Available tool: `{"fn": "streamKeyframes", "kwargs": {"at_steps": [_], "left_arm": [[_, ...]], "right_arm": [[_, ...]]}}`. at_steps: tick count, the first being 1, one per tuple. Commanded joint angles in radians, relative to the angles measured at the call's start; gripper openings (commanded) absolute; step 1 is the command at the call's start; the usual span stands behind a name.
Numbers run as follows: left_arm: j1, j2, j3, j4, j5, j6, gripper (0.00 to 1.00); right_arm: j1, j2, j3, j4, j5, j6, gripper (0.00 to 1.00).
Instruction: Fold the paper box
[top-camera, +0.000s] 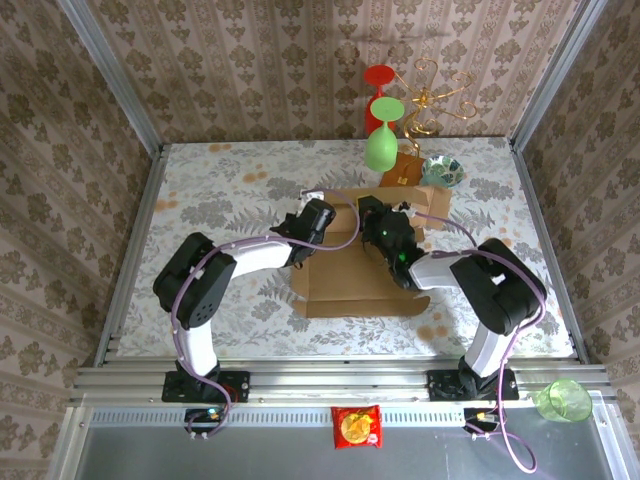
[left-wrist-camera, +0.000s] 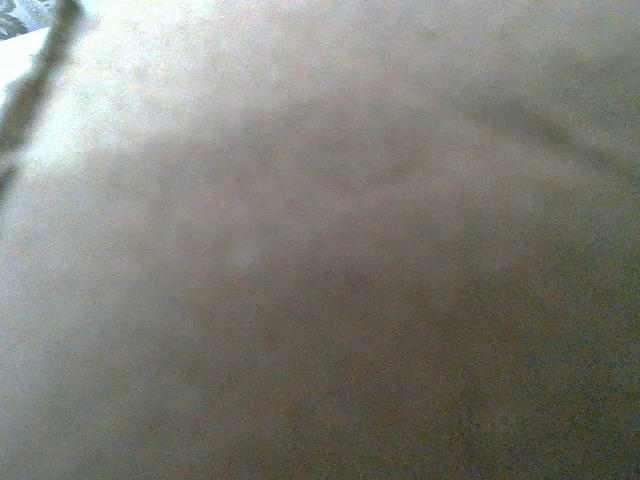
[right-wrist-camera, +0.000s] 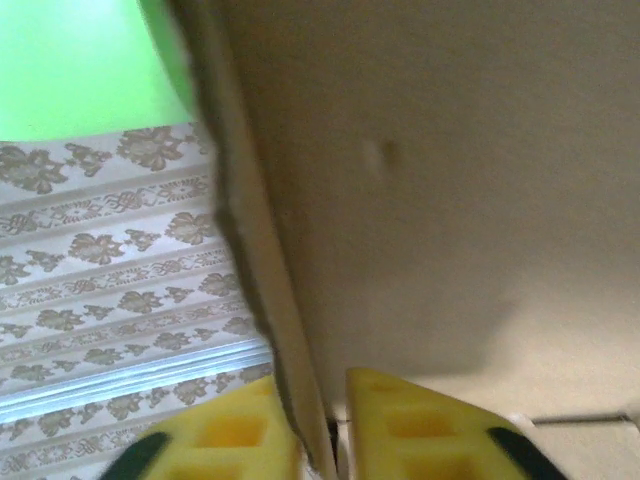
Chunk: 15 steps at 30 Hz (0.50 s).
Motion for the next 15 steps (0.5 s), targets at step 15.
{"fn": "streamKeyframes", "kwargs": {"at_steps": [15], "left_arm": [[0.044, -0.127, -0.199, 0.032, 0.025, 0.186, 0.00]], "right_arm": [[-0.252, -0.726, -0.006, -0.962, -0.155, -0.320, 0.58]]}}
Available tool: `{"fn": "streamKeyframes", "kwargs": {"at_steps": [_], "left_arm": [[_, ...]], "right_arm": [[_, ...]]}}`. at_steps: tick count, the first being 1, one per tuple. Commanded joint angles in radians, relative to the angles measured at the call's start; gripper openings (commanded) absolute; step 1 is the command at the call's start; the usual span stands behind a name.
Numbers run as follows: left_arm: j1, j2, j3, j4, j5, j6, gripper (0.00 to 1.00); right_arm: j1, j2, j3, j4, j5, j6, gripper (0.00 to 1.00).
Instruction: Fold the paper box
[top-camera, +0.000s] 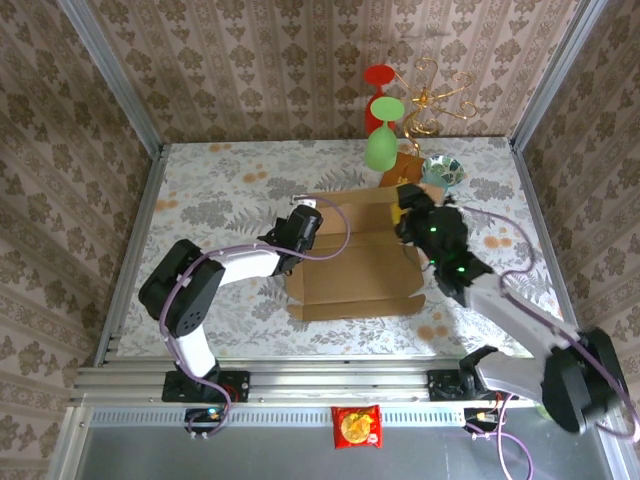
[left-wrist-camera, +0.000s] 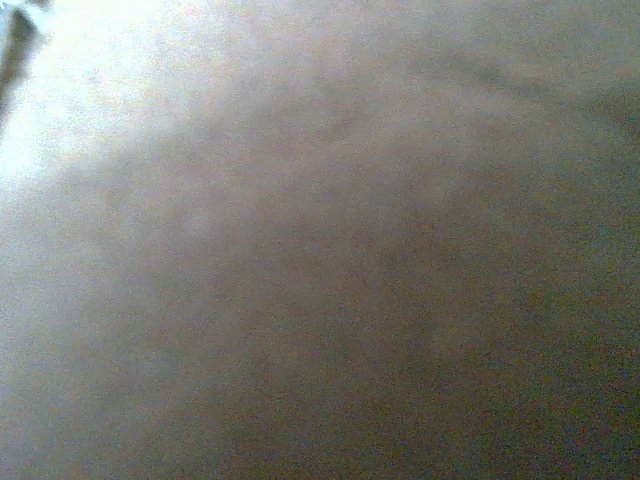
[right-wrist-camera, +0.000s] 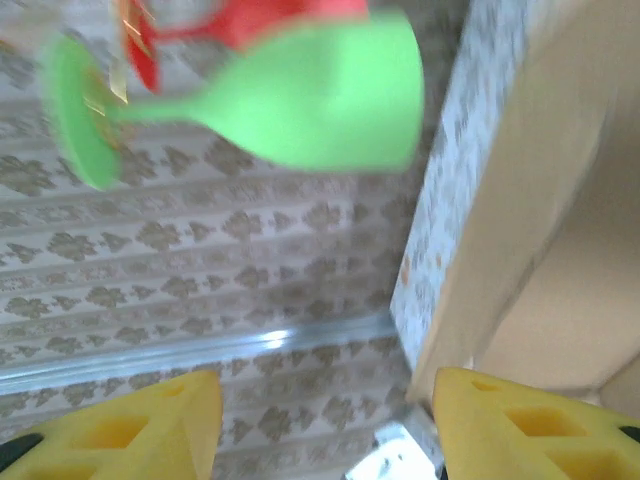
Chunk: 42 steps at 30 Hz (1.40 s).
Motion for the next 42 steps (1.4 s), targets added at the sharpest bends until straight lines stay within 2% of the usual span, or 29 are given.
{"fn": "streamKeyframes", "kwargs": {"at_steps": [1, 4, 14, 18, 23, 34, 40, 42], "left_arm": [[0.014, -0.035, -0.050, -0.072, 0.005, 0.071, 0.00], [0.013, -0.065, -0.076, -0.072, 0.010, 0.080, 0.00], [0.014, -0.099, -0.104, -0.088, 0.013, 0.078, 0.00], [0.014, -0.110, -0.105, -0.094, 0.015, 0.076, 0.00], [0.011, -0.115, -0.111, -0.100, 0.014, 0.068, 0.00], [0.007, -0.121, -0.109, -0.102, 0.023, 0.073, 0.00], [0.008, -0.120, -0.107, -0.101, 0.024, 0.080, 0.00], [0.008, -0.122, -0.107, -0.100, 0.024, 0.085, 0.00]], "right_arm": [[-0.122, -0.075, 0.025, -0.332, -0.082, -0.178, 0.57], [-0.194, -0.038, 0.032, -0.316, -0.166, -0.249, 0.55], [-0.211, 0.234, 0.216, -0.254, -0.276, -0.514, 0.55], [-0.218, 0.308, 0.279, -0.288, -0.322, -0.598, 0.55], [-0.214, 0.392, 0.270, -0.250, -0.387, -0.594, 0.57], [-0.176, 0.431, 0.265, -0.170, -0.400, -0.542, 0.59], [-0.172, 0.427, 0.225, -0.121, -0.404, -0.462, 0.52], [-0.172, 0.433, 0.217, -0.098, -0.407, -0.432, 0.45]]}}
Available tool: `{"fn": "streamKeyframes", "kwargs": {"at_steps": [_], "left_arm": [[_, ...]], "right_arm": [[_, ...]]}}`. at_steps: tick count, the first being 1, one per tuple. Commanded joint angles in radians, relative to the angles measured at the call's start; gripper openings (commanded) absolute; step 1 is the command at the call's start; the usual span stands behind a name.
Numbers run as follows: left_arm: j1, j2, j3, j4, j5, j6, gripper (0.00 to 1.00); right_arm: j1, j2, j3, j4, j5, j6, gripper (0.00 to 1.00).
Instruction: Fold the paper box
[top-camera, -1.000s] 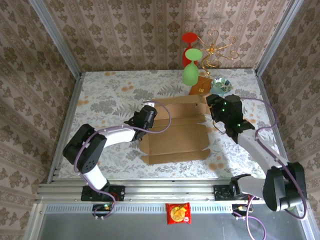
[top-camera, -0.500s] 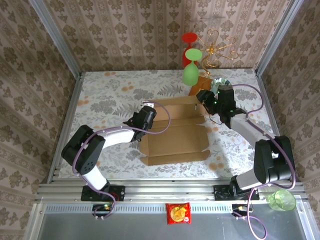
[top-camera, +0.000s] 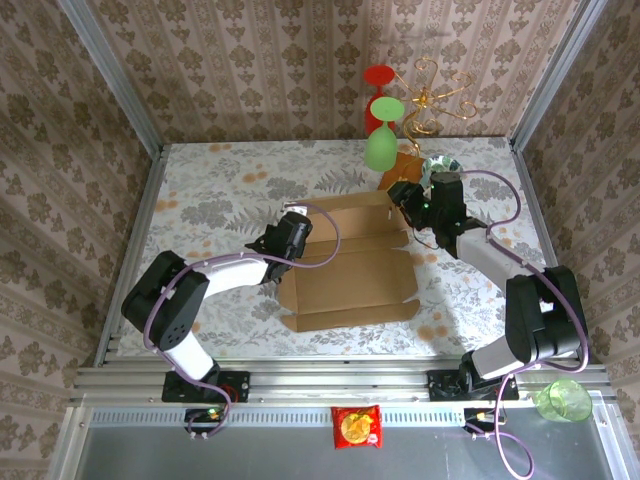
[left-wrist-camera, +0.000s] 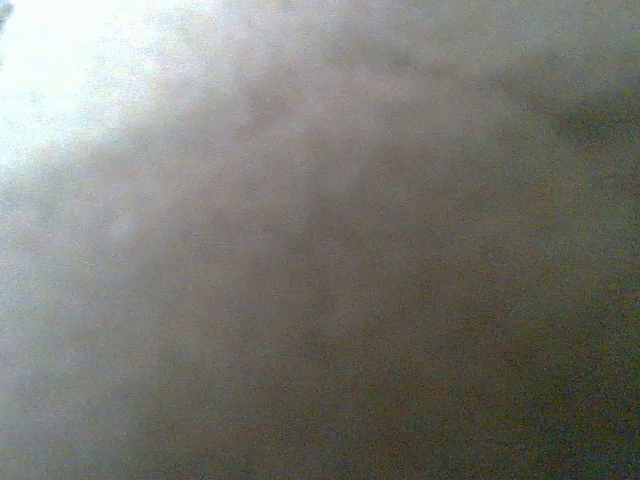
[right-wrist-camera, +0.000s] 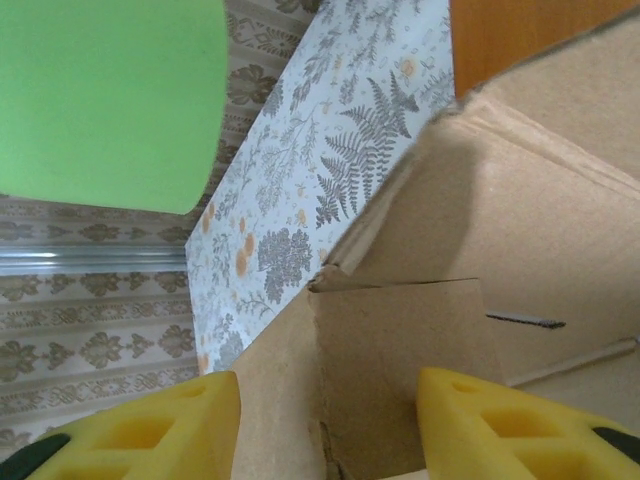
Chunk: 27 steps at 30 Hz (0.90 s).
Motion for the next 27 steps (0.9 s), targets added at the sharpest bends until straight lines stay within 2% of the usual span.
{"fn": "streamKeyframes", "kwargs": {"at_steps": [1, 8, 12, 13, 16, 19, 23, 27], "left_arm": [[0.000, -0.015, -0.013, -0.058, 0.006, 0.065, 0.00], [0.003, -0.013, -0.011, -0.057, 0.007, 0.070, 0.00], [0.002, -0.012, -0.007, -0.057, 0.004, 0.070, 0.00], [0.003, -0.013, -0.007, -0.057, 0.004, 0.070, 0.00], [0.004, -0.012, -0.003, -0.060, 0.003, 0.069, 0.00], [0.006, -0.019, -0.005, -0.063, 0.003, 0.069, 0.00], [0.007, -0.032, -0.012, -0.065, 0.005, 0.072, 0.00], [0.009, -0.038, -0.016, -0.070, 0.007, 0.070, 0.00]], "right_arm": [[0.013, 0.014, -0.019, 0.071, -0.030, 0.069, 0.43], [0.014, 0.000, -0.018, 0.072, -0.013, 0.122, 0.29], [0.015, -0.014, -0.025, 0.077, 0.001, 0.155, 0.25], [0.014, -0.018, -0.025, 0.071, 0.002, 0.154, 0.26], [-0.001, -0.052, -0.029, 0.013, 0.019, 0.121, 0.40], [-0.041, -0.166, -0.093, -0.055, 0.080, 0.076, 0.49], [-0.107, -0.317, -0.242, -0.107, 0.115, 0.048, 0.52], [-0.080, -0.311, -0.297, -0.164, 0.112, -0.037, 0.51]]}}
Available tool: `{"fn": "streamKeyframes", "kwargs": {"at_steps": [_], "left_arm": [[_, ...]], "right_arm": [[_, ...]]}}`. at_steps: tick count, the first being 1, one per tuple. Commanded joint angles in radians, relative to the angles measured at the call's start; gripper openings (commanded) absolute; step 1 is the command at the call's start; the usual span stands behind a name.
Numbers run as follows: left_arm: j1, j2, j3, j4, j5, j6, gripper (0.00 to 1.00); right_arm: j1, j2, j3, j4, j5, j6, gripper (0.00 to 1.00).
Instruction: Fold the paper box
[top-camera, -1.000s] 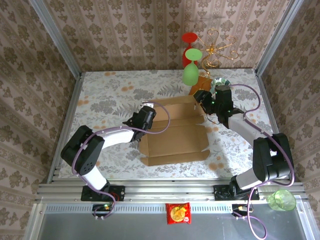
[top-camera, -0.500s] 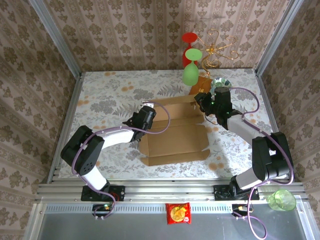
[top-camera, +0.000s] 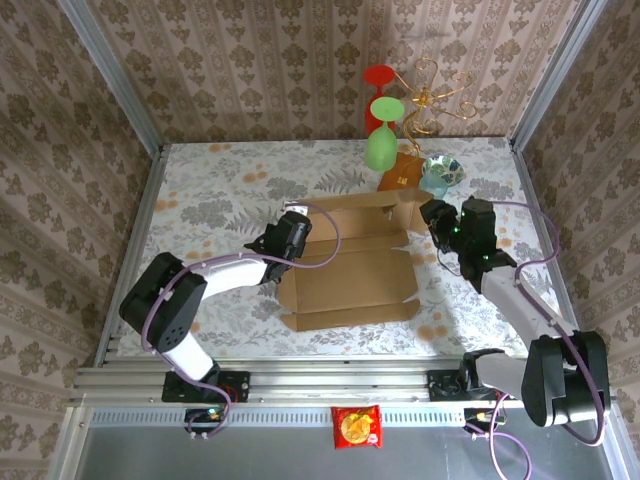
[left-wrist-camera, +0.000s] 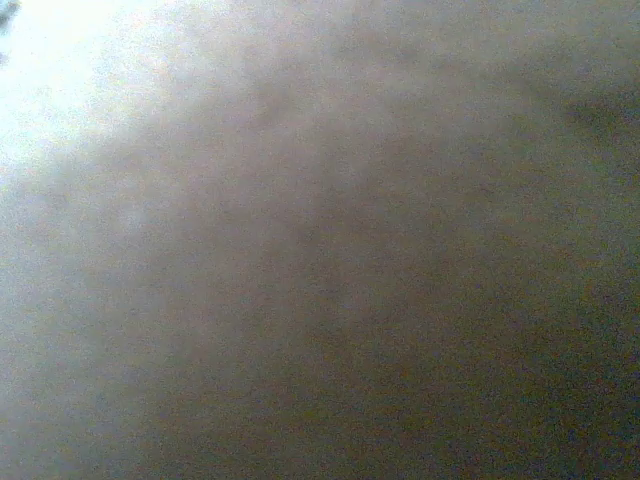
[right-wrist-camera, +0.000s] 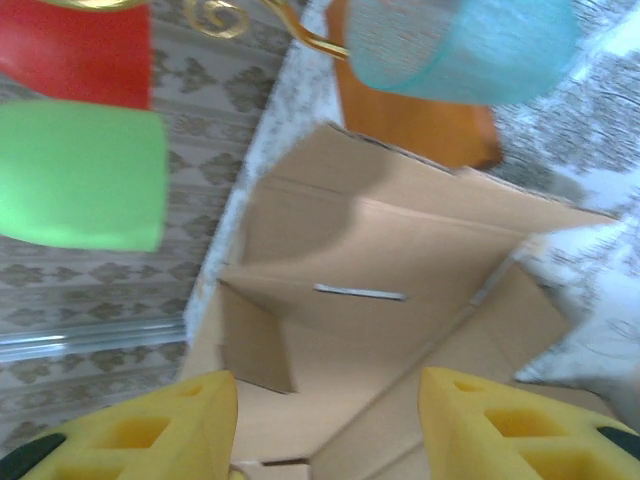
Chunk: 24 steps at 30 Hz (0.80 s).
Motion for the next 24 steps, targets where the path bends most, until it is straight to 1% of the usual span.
{"fn": "streamKeyframes", "kwargs": {"at_steps": [1, 6, 10, 15, 17, 19, 24], "left_arm": [[0.008, -0.022, -0.016, -0.070, 0.005, 0.047, 0.00], [0.014, -0.022, -0.011, -0.082, 0.026, 0.039, 0.00], [0.027, -0.014, -0.009, -0.094, 0.044, 0.030, 0.00], [0.035, -0.019, -0.007, -0.100, 0.052, 0.025, 0.00], [0.038, -0.022, -0.003, -0.105, 0.058, 0.024, 0.00], [0.041, -0.025, 0.000, -0.109, 0.060, 0.025, 0.00], [0.044, -0.023, 0.007, -0.111, 0.068, 0.026, 0.00]], "right_arm": [[0.036, 0.042, -0.048, -0.076, 0.045, -0.090, 0.51], [0.039, 0.189, -0.043, 0.011, 0.060, -0.149, 0.52], [0.038, 0.301, -0.024, 0.089, 0.079, -0.178, 0.55], [0.040, 0.440, 0.013, 0.173, 0.045, -0.168, 0.56], [0.045, 0.473, 0.026, 0.193, 0.033, -0.160, 0.54], [0.052, 0.495, 0.033, 0.221, 0.017, -0.142, 0.49], [0.088, 0.480, 0.049, 0.250, 0.001, -0.090, 0.41]]}}
